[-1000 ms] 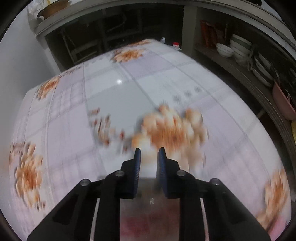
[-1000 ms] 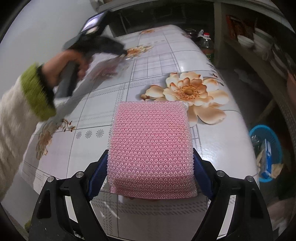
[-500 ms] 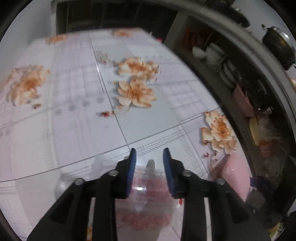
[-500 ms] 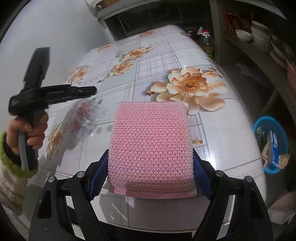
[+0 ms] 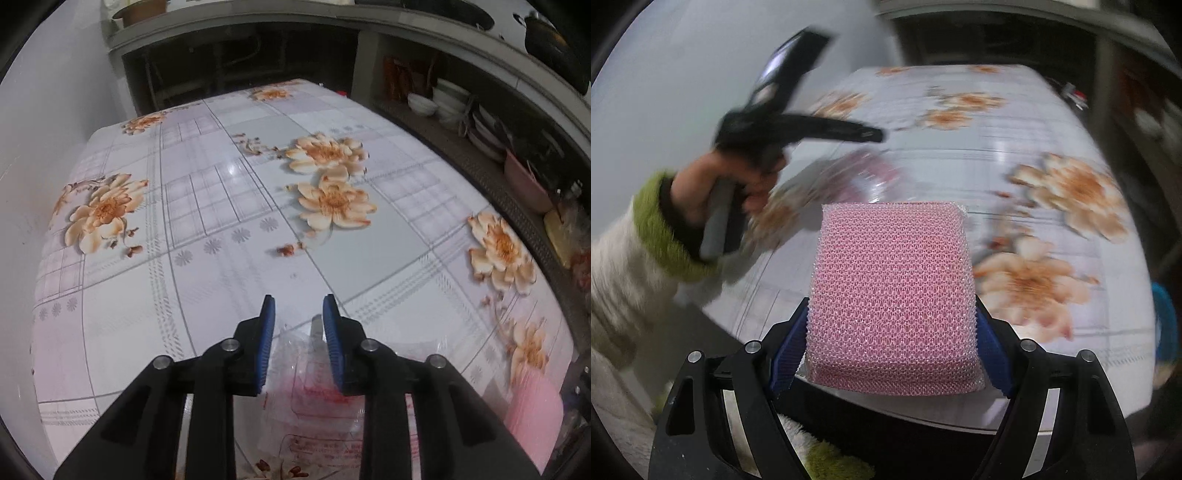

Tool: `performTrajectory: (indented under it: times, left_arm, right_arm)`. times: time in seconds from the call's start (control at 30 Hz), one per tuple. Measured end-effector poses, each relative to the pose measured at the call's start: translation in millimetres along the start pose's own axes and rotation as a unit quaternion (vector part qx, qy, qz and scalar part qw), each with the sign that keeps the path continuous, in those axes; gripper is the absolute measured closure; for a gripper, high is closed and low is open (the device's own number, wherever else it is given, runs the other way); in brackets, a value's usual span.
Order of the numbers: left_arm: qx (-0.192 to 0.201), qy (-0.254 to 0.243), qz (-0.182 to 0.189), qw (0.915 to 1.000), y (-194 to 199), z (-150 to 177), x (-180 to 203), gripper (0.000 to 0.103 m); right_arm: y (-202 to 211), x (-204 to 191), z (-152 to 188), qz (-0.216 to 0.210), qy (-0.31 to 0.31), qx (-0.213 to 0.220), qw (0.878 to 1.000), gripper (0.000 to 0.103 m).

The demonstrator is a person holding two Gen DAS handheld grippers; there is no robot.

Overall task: Collect trash
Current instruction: 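Grasp the clear red-printed packet with the left tool while the right tool holds the sponge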

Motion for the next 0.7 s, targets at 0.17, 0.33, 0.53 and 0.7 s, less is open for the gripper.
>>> performTrajectory:
  times: [0.17,0.33,0.53,0.7]
  left_arm:
    - [-0.017,0.005,-0.022,0.9996,2.8,16.4,-2.6,0.08]
    - [-0.025,0.035,-0.014,0.999,15.2,37.4,-3.8,0.08]
    - [-0.022,0.088,0.062,0.994,36.7,66.4,12.9,0.08]
    - [0.034,0.078,0.09,0.9922,64.5,67.7,28.0,0.054]
  right_arm:
    - [-16.2,-20.2,-3.4,0.058,0.064,-0.011,0.996,0.026]
    - [-28.9,-0.1,-12.6,0.09,0.039,-0.021,0.995,0.026]
    - [-33.6,31.3,-17.9,0.099,-0.01,-0.023,0.995,0.026]
    - [-17.9,55.2,-18.6,0.066,-0.055,-0.007,0.996,0.026]
Point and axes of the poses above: each gripper's, at about its wrist camera, not at the fingertips, and y roughly against the way its jaws point, x to its right, z to its underside, the point moved 5 cm from there along -y, roughly the way its jaws point, and after that the axes turned 13 degrees about z, right-handed, at the moved point
